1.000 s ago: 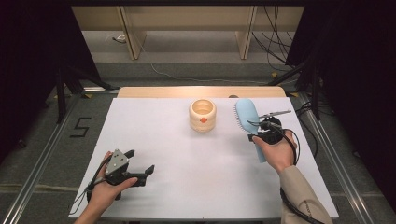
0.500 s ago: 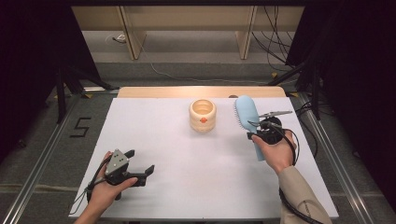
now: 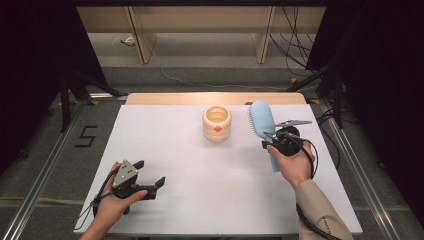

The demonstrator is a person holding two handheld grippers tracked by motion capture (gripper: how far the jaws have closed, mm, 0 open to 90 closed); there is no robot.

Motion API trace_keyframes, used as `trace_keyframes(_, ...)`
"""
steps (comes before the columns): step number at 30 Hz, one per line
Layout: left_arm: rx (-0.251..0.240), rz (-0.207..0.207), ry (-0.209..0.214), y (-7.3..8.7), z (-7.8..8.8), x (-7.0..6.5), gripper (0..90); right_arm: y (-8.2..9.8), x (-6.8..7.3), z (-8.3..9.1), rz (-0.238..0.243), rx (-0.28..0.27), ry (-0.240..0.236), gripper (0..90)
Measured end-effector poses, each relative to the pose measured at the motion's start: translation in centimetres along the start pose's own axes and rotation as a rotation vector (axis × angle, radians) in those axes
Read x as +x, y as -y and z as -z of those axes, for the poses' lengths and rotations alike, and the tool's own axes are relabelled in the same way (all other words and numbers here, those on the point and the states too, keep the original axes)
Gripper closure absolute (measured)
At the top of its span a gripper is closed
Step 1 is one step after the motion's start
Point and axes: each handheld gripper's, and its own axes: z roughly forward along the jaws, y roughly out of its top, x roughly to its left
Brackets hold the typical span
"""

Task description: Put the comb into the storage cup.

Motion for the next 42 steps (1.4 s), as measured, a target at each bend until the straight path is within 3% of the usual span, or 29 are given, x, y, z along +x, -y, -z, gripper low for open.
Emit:
trace_keyframes(15,0.001,0.001,0.001,0.0,0.0,0.0,3.6,0.1,1.2,0.1,0.003,-0.084,-0.023,70.2)
trace_keyframes(42,-0.007,0.02,0.028,-0.2,-0.1,-0.5,3.6,0.0,3.5,-0.1,0.038,-0.11,-0.062,70.2)
